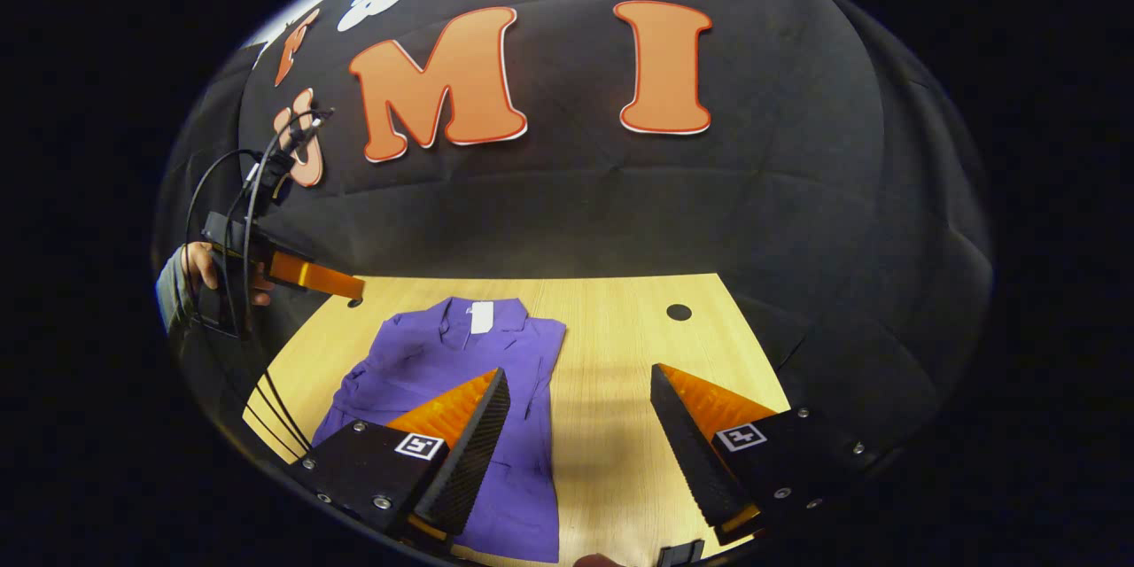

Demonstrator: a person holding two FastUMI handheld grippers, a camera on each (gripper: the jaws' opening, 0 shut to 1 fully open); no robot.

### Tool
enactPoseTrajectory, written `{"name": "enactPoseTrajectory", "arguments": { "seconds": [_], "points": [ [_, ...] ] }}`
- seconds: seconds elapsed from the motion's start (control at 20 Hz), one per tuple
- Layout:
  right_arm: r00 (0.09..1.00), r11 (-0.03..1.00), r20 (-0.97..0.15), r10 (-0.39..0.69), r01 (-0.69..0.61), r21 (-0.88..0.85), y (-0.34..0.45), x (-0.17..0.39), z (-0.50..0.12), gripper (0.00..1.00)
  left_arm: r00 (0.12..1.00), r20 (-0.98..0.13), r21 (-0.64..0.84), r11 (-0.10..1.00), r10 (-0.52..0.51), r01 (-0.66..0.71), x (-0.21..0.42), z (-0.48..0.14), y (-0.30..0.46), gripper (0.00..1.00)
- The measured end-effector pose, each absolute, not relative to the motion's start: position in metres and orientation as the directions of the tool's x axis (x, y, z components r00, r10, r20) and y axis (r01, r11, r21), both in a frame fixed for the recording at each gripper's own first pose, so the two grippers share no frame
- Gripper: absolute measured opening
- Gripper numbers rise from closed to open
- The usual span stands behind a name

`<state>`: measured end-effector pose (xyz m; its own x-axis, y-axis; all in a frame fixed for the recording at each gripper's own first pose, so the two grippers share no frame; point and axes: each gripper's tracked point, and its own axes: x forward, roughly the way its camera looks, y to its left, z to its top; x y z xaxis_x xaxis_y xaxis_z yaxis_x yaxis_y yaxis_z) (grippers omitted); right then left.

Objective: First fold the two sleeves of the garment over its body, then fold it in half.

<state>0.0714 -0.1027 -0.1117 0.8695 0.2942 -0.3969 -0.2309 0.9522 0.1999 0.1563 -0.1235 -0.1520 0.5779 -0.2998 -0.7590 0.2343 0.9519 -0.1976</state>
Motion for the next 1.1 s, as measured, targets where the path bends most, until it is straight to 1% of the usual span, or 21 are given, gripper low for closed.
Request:
{"name": "enactPoseTrajectory", "arguments": {
  "seconds": [0.1,0.15,0.25,0.35,0.65,0.8,1.1],
  "points": [
    [0.862,0.951,-0.407,0.301,-0.241,0.194,-0.092,0.068,-0.116,0.96,0.619,-0.75,-0.134,0.971,-0.232,0.2,0.143,-0.155,-0.09,0.94],
    [0.858,0.95,-0.414,0.306,-0.246,0.192,-0.086,0.065,-0.119,0.96,0.633,-0.745,-0.113,0.976,-0.209,0.188,0.134,-0.157,-0.078,0.94],
    [0.845,0.95,-0.437,0.309,-0.253,0.183,-0.076,0.061,-0.125,0.96,0.649,-0.74,-0.09,0.982,-0.176,0.163,0.112,-0.159,-0.058,0.97],
    [0.831,0.949,-0.459,0.314,-0.261,0.177,-0.069,0.055,-0.132,0.96,0.65,-0.747,-0.069,0.988,-0.142,0.136,0.088,-0.169,-0.04,0.97],
    [0.761,0.946,-0.564,0.322,-0.28,0.163,-0.049,0.03,-0.174,0.96,0.558,-0.826,-0.05,0.996,-0.081,0.07,0.016,-0.23,-0.006,0.97],
    [0.725,0.949,-0.616,0.309,-0.28,0.146,-0.044,0.017,-0.2,0.96,0.504,-0.861,-0.05,0.998,-0.063,0.039,-0.02,-0.26,0.002,0.98],
    [0.623,0.949,-0.726,0.293,-0.281,0.143,-0.044,-0.017,-0.255,0.96,0.383,-0.923,-0.046,0.999,-0.042,-0.001,-0.087,-0.318,0.009,0.97]
  ]
}}
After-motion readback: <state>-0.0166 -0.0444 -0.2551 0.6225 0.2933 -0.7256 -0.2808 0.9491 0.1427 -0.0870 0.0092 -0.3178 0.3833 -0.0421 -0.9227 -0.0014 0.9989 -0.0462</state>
